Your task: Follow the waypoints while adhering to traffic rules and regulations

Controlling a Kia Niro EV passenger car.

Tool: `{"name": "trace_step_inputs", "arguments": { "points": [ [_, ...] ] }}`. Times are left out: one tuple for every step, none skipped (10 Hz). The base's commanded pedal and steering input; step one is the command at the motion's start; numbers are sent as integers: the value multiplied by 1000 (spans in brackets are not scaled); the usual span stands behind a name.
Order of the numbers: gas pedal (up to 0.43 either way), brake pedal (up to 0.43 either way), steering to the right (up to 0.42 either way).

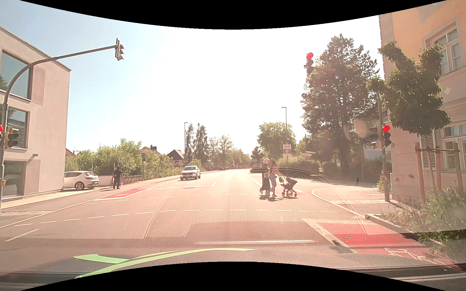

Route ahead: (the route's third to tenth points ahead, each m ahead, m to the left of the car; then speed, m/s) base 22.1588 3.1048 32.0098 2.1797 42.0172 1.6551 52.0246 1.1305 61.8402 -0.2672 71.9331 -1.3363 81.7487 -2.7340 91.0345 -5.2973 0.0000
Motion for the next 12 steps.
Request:
{"name": "trace_step_inputs", "arguments": {
  "points": [
    [0,256,0],
    [0,262,0],
    [0,262,0],
    [0,262,0],
    [0,262,0],
    [0,262,0],
    [0,262,0],
    [0,262,0],
    [0,262,0],
    [0,262,0],
    [0,274,0],
    [0,299,0]
  ]
}}
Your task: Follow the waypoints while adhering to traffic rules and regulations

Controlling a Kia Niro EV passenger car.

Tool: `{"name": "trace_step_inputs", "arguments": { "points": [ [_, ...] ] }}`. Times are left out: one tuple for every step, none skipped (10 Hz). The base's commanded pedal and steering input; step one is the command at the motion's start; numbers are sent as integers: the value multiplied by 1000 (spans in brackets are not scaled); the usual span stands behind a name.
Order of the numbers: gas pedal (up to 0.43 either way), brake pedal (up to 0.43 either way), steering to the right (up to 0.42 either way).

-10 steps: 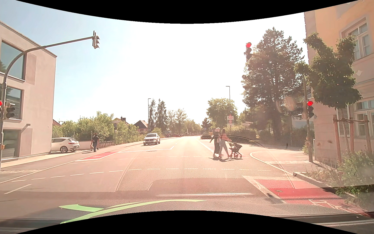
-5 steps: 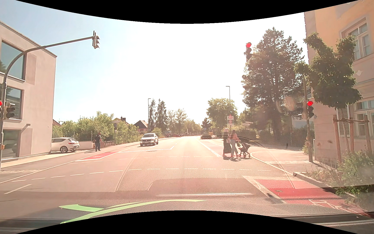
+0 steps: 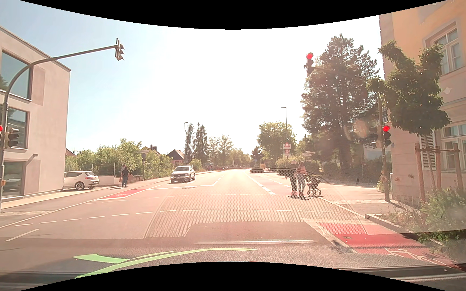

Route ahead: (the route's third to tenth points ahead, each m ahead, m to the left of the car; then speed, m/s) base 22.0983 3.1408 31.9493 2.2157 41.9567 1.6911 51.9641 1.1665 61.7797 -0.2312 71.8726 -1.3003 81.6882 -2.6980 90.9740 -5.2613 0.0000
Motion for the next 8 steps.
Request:
{"name": "trace_step_inputs", "arguments": {
  "points": [
    [0,341,0],
    [0,366,0],
    [0,396,0],
    [0,415,0],
    [0,421,0],
    [0,427,0],
    [0,427,0],
    [0,445,0]
  ]
}}
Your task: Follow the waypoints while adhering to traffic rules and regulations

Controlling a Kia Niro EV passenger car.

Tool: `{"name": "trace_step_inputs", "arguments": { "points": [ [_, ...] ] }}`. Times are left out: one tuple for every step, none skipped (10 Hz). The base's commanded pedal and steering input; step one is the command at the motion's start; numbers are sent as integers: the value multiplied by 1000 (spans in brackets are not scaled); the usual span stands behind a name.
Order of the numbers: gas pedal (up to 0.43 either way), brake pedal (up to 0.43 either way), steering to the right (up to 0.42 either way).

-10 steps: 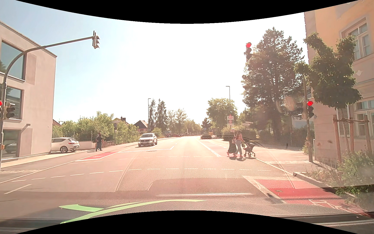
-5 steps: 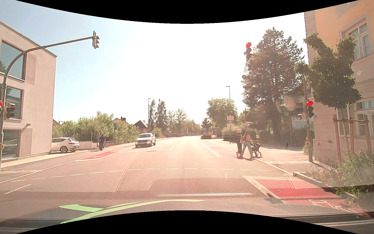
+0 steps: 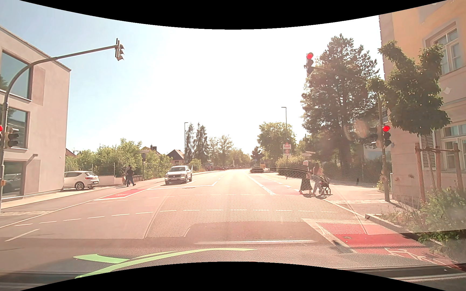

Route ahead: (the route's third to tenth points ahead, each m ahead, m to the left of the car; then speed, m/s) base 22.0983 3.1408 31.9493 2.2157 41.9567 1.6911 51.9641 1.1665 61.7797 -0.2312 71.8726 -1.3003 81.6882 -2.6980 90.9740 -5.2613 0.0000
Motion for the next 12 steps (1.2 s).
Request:
{"name": "trace_step_inputs", "arguments": {
  "points": [
    [0,451,0],
    [0,457,0],
    [0,451,0],
    [0,451,0],
    [0,451,0],
    [0,451,0],
    [0,433,0],
    [0,415,0],
    [0,396,0],
    [0,390,0],
    [0,390,0],
    [0,384,0]
  ]
}}
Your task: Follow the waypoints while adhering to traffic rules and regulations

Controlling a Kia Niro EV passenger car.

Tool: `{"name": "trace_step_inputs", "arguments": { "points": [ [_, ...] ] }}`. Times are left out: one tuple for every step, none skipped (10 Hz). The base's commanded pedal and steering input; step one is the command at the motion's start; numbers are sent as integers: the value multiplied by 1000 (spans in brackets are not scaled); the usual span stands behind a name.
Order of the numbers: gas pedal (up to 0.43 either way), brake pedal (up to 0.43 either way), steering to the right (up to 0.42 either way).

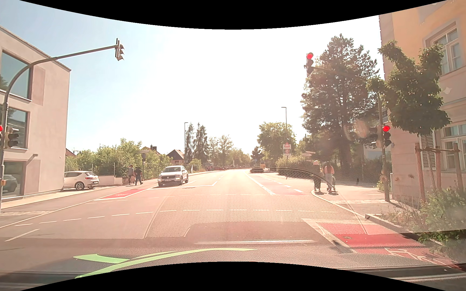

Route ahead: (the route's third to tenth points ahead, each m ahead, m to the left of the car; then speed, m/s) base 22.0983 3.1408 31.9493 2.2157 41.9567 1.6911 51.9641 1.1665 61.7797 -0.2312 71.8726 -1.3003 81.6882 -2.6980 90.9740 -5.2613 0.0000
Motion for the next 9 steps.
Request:
{"name": "trace_step_inputs", "arguments": {
  "points": [
    [0,384,0],
    [0,390,0],
    [0,384,0],
    [0,384,0],
    [0,384,0],
    [0,378,0],
    [0,378,0],
    [0,378,0],
    [0,378,0]
  ]
}}
